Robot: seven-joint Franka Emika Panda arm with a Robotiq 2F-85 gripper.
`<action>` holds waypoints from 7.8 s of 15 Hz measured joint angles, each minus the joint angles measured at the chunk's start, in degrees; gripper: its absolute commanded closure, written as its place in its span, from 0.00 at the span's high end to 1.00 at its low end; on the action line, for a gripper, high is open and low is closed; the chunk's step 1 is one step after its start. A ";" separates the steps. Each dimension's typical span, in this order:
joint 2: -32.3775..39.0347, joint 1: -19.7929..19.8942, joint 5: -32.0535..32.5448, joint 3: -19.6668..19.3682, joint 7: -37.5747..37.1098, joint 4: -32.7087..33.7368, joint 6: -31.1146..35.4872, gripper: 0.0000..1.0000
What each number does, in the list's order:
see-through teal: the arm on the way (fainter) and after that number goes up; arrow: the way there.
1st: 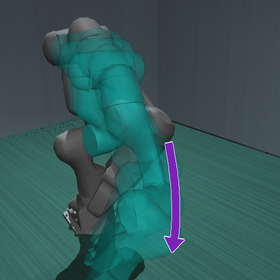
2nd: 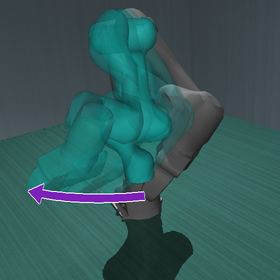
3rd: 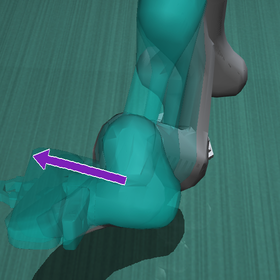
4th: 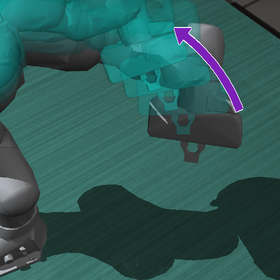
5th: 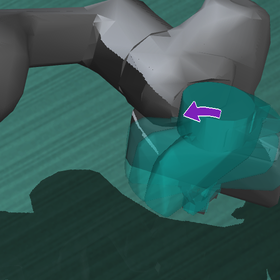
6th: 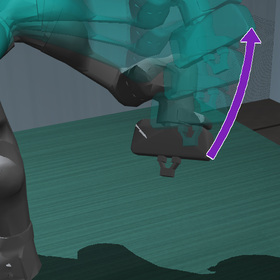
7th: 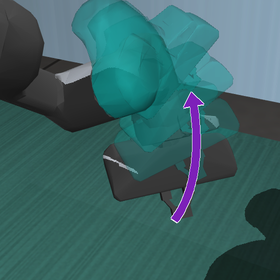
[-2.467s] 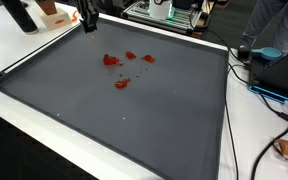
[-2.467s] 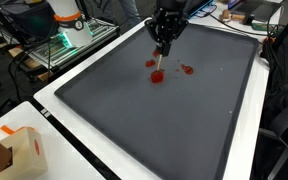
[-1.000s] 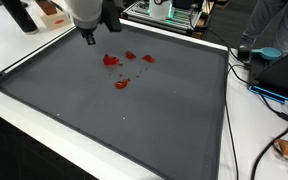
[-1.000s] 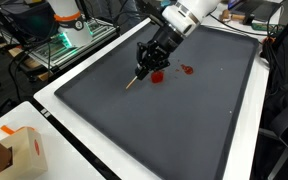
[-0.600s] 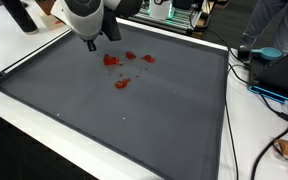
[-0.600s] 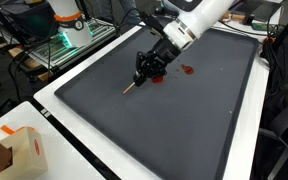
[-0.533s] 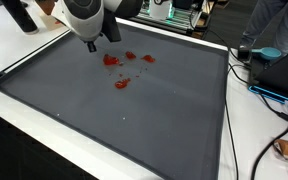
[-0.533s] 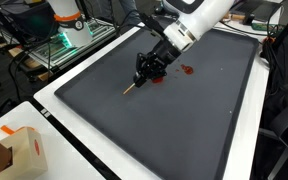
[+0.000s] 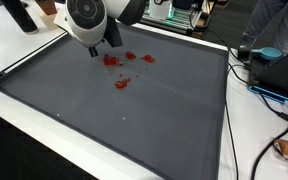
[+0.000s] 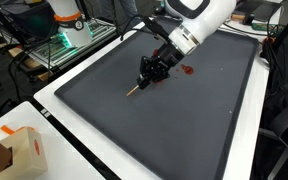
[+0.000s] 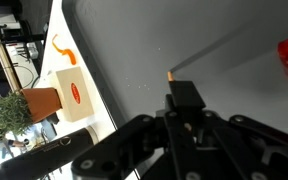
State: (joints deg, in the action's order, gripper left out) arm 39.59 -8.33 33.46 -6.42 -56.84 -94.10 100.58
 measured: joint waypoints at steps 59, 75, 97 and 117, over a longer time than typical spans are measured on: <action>-28.95 9.83 -34.88 5.00 70.44 -20.35 23.26 0.13; -30.03 8.92 -38.78 11.26 86.99 -25.81 28.88 0.03; -28.07 8.77 -50.01 14.03 110.03 -30.97 23.10 0.03; -27.46 7.79 -49.91 14.15 110.09 -35.15 31.92 0.03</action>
State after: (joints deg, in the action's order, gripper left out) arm 12.12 -0.55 -16.45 7.73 53.24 -129.25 132.50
